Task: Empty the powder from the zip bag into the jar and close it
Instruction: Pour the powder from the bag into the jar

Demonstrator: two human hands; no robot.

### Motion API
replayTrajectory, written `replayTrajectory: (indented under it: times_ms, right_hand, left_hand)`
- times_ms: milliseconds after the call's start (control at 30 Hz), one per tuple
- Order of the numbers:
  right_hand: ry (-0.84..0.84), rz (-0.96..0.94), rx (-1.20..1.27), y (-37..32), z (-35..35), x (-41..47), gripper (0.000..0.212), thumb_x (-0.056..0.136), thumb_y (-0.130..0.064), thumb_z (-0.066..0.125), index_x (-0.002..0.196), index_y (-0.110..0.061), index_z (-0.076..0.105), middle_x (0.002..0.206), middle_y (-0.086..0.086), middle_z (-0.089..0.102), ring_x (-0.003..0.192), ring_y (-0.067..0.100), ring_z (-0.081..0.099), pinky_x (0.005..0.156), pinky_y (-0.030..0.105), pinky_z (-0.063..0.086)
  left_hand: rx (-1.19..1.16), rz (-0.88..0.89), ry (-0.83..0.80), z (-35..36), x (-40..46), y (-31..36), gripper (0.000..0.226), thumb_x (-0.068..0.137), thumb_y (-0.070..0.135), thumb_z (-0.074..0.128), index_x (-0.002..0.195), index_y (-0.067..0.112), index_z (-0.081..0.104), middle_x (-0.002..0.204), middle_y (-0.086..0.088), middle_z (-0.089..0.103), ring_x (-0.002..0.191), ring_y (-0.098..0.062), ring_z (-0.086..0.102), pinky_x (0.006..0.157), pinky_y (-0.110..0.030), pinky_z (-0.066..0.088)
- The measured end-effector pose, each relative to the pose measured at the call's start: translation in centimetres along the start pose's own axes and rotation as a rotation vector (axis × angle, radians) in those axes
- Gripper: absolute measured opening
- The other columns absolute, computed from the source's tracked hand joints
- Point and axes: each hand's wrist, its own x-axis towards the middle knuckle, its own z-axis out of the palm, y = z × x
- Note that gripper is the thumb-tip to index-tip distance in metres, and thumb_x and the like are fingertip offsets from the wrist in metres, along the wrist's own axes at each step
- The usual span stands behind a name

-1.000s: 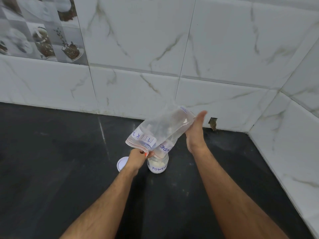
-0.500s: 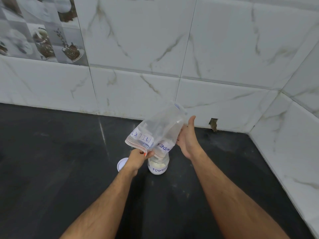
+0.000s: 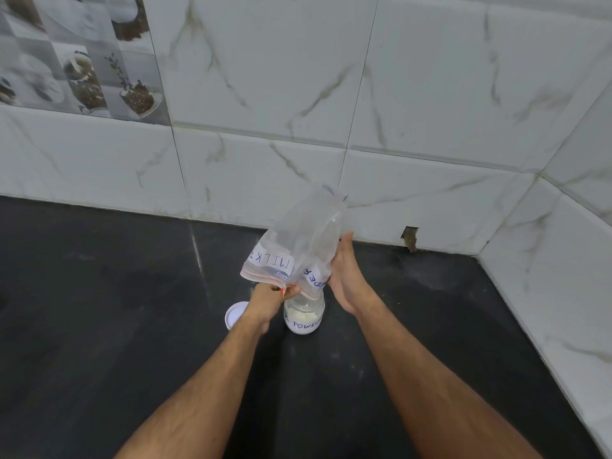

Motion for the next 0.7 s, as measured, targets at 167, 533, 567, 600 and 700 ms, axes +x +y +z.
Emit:
replayTrajectory:
  times_ms: [167,533,567,600,700]
  right_hand:
    - [0.084,-0.013,0.075,0.4,0.2,0.3,0.082,0.082,-0.078,0.017,0.141,-0.031,0.048,0.137,-0.007,0.061,0.129,0.011,0.055,0.109,0.034,0.041]
    - [0.255,-0.095,-0.081,-0.2,-1.7,0.5,0.057,0.084,-0.070,0.048,0.121,-0.028,0.059,0.115,-0.008,0.072,0.107,0.007,0.068,0.086,0.027,0.056]
    - [0.291,-0.087,-0.091,-0.1,-2.0,0.7,0.063,0.081,-0.068,0.057,0.123,-0.021,0.059,0.117,-0.004,0.071,0.107,0.010,0.069,0.090,0.033,0.056]
    - [0.329,-0.082,-0.100,-0.1,-2.1,0.8,0.061,0.083,-0.060,0.063,0.124,-0.015,0.059,0.117,-0.001,0.071,0.105,0.012,0.070,0.092,0.037,0.057]
    - [0.458,-0.060,-0.094,-0.2,-2.6,1.1,0.039,0.091,-0.037,0.068,0.119,-0.011,0.062,0.110,0.001,0.074,0.101,0.016,0.071,0.088,0.039,0.059]
  left_hand:
    - [-0.003,0.077,0.020,-0.3,0.2,0.3,0.027,0.086,0.005,0.074,0.112,0.013,0.071,0.111,0.004,0.073,0.111,-0.013,0.064,0.092,-0.026,0.048]
    - [0.113,0.114,0.045,-1.1,0.9,0.1,0.018,0.081,0.017,0.080,0.093,0.006,0.072,0.098,0.000,0.072,0.096,-0.017,0.066,0.087,-0.034,0.053]
    - [0.137,0.132,0.036,-1.2,1.0,0.0,0.026,0.077,0.022,0.081,0.091,0.003,0.069,0.094,-0.001,0.068,0.091,-0.017,0.063,0.088,-0.038,0.054]
    - [0.164,0.152,0.037,-1.1,1.1,0.0,0.037,0.073,0.027,0.082,0.091,-0.002,0.067,0.090,-0.003,0.064,0.088,-0.016,0.059,0.090,-0.044,0.055]
    - [0.214,0.192,0.054,-0.8,1.3,0.2,0.050,0.062,0.037,0.081,0.086,-0.004,0.065,0.077,-0.011,0.063,0.077,-0.015,0.056,0.085,-0.050,0.056]
